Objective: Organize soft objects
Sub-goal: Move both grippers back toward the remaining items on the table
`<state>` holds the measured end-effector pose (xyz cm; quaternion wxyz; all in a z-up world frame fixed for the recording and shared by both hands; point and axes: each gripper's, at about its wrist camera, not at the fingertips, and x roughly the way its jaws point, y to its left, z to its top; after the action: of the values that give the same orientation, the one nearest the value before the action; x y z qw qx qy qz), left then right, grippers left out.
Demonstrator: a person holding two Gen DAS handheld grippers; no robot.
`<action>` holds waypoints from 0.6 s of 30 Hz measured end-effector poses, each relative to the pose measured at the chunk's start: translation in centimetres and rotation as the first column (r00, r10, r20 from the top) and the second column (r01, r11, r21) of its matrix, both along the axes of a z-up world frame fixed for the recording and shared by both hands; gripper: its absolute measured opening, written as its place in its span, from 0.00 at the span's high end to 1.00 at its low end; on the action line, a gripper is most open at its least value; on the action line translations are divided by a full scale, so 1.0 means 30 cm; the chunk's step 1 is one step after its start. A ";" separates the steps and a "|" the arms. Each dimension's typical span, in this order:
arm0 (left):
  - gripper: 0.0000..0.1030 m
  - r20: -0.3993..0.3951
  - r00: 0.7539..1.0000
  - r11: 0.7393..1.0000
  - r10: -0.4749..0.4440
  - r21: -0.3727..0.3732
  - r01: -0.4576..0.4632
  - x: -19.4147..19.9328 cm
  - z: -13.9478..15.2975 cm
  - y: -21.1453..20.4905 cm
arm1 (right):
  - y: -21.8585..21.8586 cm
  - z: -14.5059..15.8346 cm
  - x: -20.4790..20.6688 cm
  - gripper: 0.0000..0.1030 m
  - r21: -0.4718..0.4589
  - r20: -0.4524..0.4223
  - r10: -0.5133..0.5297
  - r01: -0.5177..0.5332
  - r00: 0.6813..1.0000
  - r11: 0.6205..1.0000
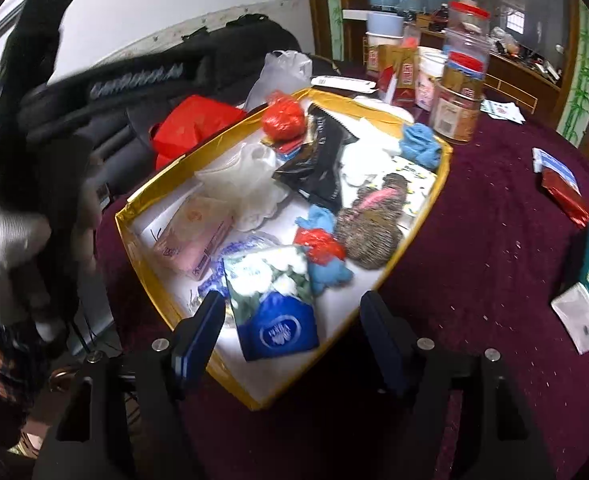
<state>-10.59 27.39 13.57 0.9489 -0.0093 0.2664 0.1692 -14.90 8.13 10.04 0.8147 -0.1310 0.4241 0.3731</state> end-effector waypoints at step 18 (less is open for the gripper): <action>0.01 0.003 0.994 0.985 -0.107 0.140 0.106 -0.110 0.065 -0.336 | -0.355 0.022 -0.047 0.32 0.106 -0.014 -0.157 0.157 0.988 0.982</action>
<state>-13.88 17.32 15.51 0.9563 0.0704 0.2488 0.1364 -16.31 -2.51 10.71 0.8462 -0.0524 0.4150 0.3301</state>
